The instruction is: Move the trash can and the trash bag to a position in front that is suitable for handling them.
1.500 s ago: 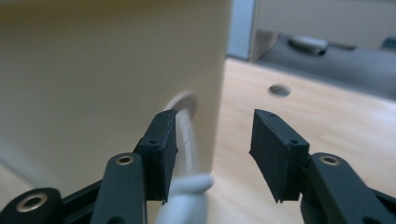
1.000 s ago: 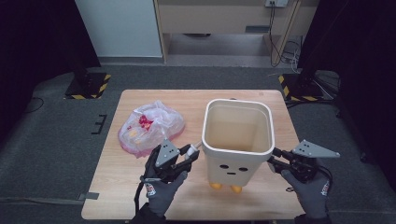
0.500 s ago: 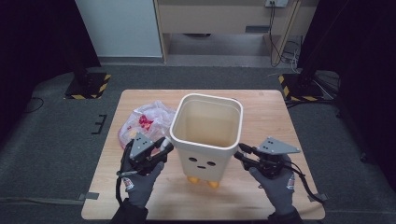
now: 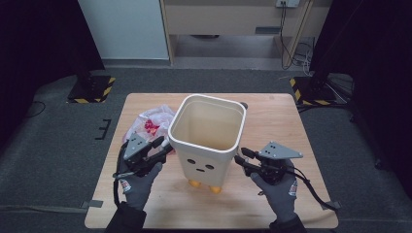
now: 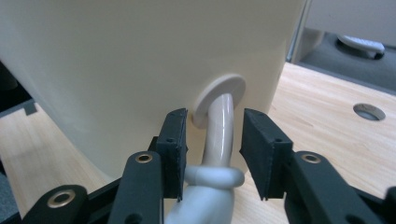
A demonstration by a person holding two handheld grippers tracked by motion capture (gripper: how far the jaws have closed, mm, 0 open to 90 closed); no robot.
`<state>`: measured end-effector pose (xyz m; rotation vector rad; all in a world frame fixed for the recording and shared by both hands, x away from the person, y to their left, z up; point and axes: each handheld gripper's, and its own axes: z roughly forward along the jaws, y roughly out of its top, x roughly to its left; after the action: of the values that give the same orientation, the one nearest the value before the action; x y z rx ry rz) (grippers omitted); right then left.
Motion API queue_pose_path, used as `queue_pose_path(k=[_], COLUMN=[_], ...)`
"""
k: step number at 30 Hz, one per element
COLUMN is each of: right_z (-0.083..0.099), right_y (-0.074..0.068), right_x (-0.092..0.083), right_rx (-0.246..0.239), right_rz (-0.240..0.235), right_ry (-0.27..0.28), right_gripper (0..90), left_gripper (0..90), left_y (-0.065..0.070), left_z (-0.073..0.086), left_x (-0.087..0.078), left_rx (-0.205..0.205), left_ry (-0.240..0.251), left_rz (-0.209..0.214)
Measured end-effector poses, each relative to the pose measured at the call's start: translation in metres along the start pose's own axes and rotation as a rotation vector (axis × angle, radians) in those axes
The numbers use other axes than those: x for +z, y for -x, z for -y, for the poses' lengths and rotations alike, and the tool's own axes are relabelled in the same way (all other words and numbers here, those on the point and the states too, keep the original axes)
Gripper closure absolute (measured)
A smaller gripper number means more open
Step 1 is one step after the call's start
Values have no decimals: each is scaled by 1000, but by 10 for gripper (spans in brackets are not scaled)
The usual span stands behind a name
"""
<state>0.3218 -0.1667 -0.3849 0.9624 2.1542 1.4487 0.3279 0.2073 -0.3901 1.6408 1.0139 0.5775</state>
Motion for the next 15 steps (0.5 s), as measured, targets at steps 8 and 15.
queue_pose_path(k=[8,15], right_z=[-5,29], right_y=[19,59], right_x=[-32,-39], right_rx=[25,78], right_rz=[74,226], right_ry=[102,75], right_gripper=[459,403], left_gripper=[443,408], left_y=[-41,-86], left_z=[8,35], left_x=[-30,22], left_rx=[-38,-65], left_ry=[50,-57], left_rz=[-147,-229])
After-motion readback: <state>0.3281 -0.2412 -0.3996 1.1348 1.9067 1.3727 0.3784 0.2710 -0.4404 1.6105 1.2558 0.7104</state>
